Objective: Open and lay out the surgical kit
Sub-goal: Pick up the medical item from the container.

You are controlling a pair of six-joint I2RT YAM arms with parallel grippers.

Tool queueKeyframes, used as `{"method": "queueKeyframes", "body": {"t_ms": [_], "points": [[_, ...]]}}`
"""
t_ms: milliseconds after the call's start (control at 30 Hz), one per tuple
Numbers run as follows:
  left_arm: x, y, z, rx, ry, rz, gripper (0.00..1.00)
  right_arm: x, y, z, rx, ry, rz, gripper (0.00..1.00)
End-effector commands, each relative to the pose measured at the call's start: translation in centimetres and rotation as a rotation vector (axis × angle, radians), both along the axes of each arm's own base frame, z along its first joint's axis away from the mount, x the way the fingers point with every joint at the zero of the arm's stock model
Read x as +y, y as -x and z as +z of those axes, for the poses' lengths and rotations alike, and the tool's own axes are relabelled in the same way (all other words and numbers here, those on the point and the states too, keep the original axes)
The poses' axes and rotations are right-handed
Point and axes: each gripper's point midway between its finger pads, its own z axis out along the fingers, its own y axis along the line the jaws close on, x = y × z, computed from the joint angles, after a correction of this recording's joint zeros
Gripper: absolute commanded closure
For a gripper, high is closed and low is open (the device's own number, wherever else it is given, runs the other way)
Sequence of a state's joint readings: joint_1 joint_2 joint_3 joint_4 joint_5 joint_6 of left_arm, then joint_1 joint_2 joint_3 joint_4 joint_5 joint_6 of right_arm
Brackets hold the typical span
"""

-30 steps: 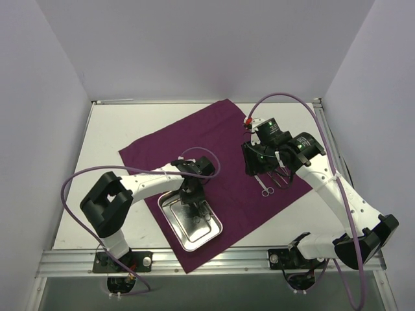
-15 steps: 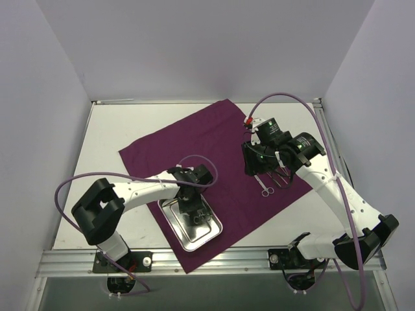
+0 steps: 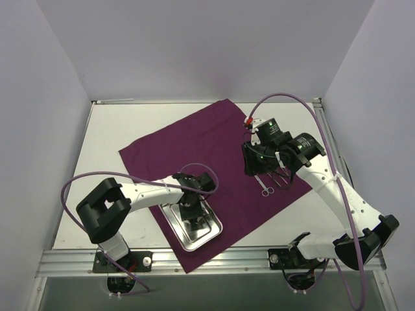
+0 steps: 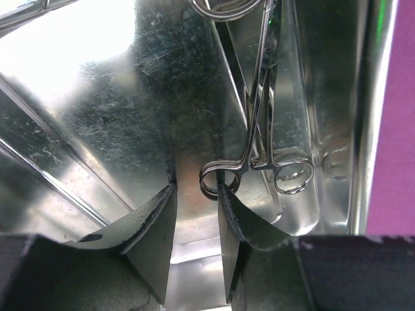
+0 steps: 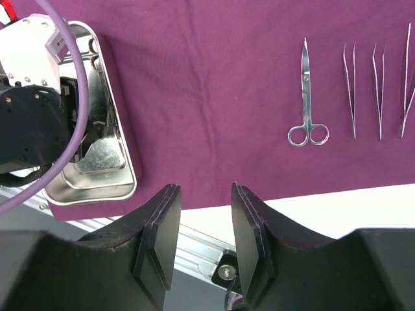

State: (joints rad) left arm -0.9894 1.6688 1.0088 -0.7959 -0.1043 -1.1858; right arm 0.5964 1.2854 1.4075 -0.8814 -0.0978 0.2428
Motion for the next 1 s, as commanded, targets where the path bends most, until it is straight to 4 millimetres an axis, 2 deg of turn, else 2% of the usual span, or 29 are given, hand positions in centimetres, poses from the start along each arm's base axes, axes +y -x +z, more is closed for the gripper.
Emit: {"method": "queueKeyframes", "body": {"t_ms": [0, 133, 200, 233, 400, 433, 533, 567, 667, 733, 867, 967], "points": [[-1.1, -0.8, -0.3, -0.019, 0.011, 0.018, 0.60, -0.4, 0.8, 0.1, 0.010, -0.004, -0.008, 0.63], [-1.1, -0.9, -1.1, -0.014, -0.002, 0.031, 0.60, -0.5, 0.8, 0.0, 0.014, 0.001, -0.007, 0.63], [-0.7, -0.6, -1.9, -0.001, -0.025, 0.031, 0.63, -0.6, 0.9, 0.0, 0.015, 0.006, -0.004, 0.63], [-0.5, -0.4, -2.2, 0.008, -0.037, 0.032, 0.69, -0.7, 0.9, 0.0, 0.013, 0.008, -0.005, 0.63], [1.1, 1.0, -3.7, 0.041, -0.067, 0.046, 0.81, -0.7, 0.8, 0.1, 0.010, 0.010, -0.006, 0.63], [1.9, 1.5, -4.2, 0.051, -0.085, 0.049, 0.86, -0.6, 0.8, 0.1, 0.012, 0.007, -0.005, 0.63], [2.7, 1.9, -4.5, 0.052, -0.094, 0.049, 0.93, -0.7, 0.9, 0.0, 0.012, 0.009, -0.003, 0.63], [2.6, 1.8, -4.2, 0.042, -0.081, 0.046, 0.97, -0.6, 0.9, -0.1, 0.014, 0.009, -0.002, 0.63], [2.9, 1.8, -3.4, 0.032, -0.078, 0.042, 0.98, -0.5, 0.9, -0.3, 0.021, 0.007, 0.001, 0.63], [3.0, 1.5, -2.0, 0.008, -0.074, 0.029, 0.98, -0.3, 0.7, -0.4, 0.022, 0.004, 0.011, 0.63], [3.0, 1.0, 1.7, -0.047, -0.034, 0.020, 0.98, 0.9, 0.3, -0.2, 0.017, -0.032, 0.053, 0.63], [3.3, 0.7, 4.2, -0.085, -0.019, 0.018, 0.98, 2.6, 0.2, 0.0, 0.026, -0.102, 0.101, 0.64]]}}
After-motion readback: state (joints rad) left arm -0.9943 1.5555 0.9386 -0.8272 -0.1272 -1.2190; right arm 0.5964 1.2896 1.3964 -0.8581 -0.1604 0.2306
